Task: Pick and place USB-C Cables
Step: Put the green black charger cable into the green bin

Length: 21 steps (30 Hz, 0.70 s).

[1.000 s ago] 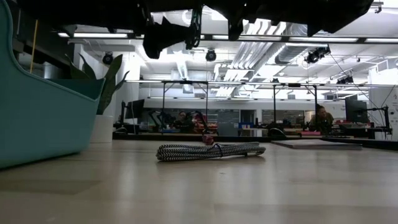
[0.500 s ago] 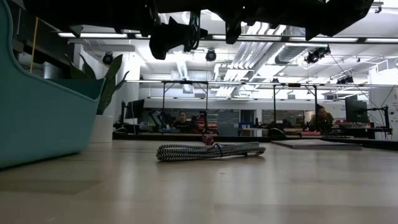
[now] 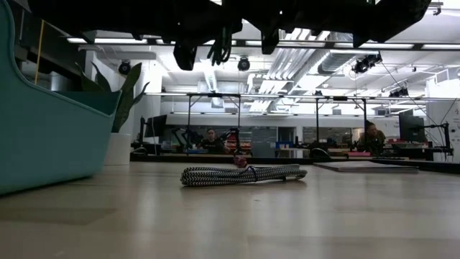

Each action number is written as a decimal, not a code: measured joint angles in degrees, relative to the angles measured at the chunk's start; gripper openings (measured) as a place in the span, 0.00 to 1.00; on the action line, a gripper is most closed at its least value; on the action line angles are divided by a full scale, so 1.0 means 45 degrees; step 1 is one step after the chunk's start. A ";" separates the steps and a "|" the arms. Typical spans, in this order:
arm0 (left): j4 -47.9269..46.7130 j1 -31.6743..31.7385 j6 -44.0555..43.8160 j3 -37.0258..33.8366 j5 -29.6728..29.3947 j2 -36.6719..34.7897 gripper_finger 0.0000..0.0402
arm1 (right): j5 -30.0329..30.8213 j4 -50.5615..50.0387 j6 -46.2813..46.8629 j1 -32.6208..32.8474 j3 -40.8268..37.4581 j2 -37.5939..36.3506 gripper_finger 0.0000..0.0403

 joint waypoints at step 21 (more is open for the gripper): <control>-0.0076 0.0044 0.0049 -0.0010 -0.0070 -0.0092 0.00 | 0.1074 -0.0874 0.0615 0.0010 0.0005 -0.0015 0.37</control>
